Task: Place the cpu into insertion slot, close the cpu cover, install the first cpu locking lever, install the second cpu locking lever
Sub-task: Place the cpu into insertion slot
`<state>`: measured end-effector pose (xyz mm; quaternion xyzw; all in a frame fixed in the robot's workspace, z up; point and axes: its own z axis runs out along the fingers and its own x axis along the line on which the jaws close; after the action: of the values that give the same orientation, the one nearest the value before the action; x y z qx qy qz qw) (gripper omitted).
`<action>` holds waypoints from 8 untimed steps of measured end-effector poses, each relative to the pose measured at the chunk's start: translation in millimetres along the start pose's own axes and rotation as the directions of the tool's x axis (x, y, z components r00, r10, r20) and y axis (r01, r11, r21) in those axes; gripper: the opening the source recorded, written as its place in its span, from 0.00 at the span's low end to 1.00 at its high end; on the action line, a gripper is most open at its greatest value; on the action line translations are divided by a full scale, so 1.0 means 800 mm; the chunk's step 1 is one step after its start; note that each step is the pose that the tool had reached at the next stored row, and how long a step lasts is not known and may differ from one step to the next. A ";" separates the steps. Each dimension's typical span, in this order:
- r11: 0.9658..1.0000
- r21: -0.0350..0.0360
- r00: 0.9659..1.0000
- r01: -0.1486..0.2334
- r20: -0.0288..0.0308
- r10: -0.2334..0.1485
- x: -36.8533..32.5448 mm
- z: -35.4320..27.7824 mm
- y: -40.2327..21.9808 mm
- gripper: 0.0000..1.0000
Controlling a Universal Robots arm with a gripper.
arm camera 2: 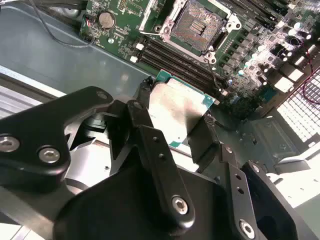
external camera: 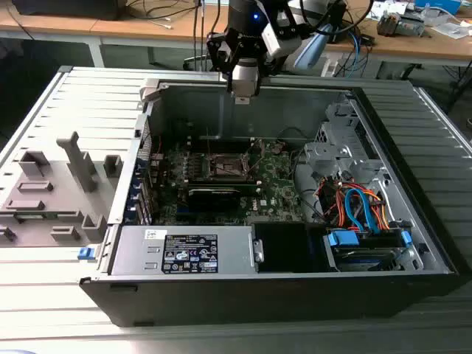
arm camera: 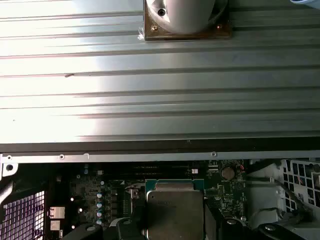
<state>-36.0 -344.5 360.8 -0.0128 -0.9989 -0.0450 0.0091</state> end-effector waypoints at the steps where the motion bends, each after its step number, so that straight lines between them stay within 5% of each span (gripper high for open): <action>1: 1.000 0.000 1.000 0.000 0.000 0.000 0.0000 0.0000 0.0000 0.55; 8: 1.000 0.000 1.000 0.000 0.000 0.000 0.0000 0.0007 -0.0001 0.55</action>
<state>-36.0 -344.5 360.2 -0.0128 -0.9989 -0.0452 0.0091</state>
